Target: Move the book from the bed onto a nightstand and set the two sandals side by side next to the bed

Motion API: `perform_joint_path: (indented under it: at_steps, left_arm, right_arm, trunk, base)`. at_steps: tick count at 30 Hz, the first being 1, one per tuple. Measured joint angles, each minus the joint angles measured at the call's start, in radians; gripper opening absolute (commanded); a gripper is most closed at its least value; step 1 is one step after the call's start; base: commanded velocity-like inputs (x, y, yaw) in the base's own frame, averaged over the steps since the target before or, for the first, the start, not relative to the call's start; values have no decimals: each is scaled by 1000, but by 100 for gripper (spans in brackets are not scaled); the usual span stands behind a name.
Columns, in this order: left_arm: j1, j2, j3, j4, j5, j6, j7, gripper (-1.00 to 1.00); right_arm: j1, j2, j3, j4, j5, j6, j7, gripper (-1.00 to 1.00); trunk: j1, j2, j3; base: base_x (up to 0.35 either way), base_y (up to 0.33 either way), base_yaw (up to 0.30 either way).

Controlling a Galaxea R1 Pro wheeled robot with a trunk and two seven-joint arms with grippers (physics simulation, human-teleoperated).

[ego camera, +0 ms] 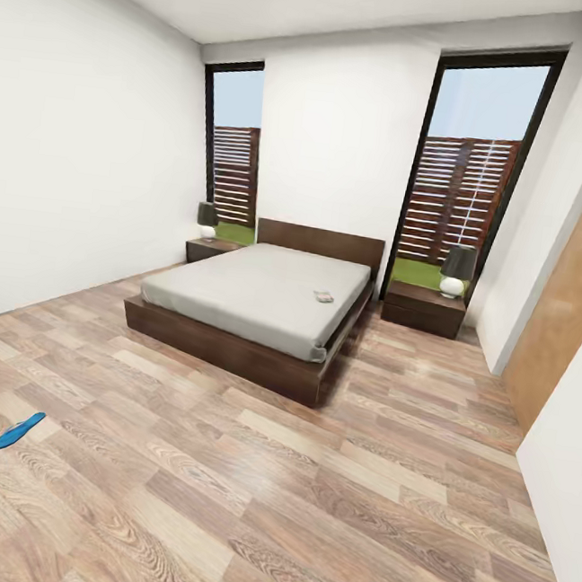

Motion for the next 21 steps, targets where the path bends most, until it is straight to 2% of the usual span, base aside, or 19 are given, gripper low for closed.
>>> perform_joint_path:
  at_steps: [1, 13, 18, 21]
  left_arm:
    - [-6, -6, -2, -5, 0, 4, -5, 100]
    - [-8, 15, 3, -52, 0, -4, -2, 100]
    - [-7, 15, 3, -73, 0, -5, -2, 100]
    - [-7, 19, 3, -78, -1, -5, -1, 100]
  right_arm:
    - [-5, 0, -1, 5, -2, 5, 5, 100]
    - [-16, 0, 4, -1, 5, 2, 5, 100]
    - [-16, 0, 3, -1, 3, 3, -1, 100]
    - [-16, 0, -1, 1, -4, 7, -7, 100]
  trunk:
    - [0, 0, 0]
    - [0, 0, 1]
    - [0, 0, 1]
    - [0, 0, 1]
  base:
    - [0, 0, 0]
    - [0, 0, 0]
    - [0, 0, 0]
    - [0, 0, 175]
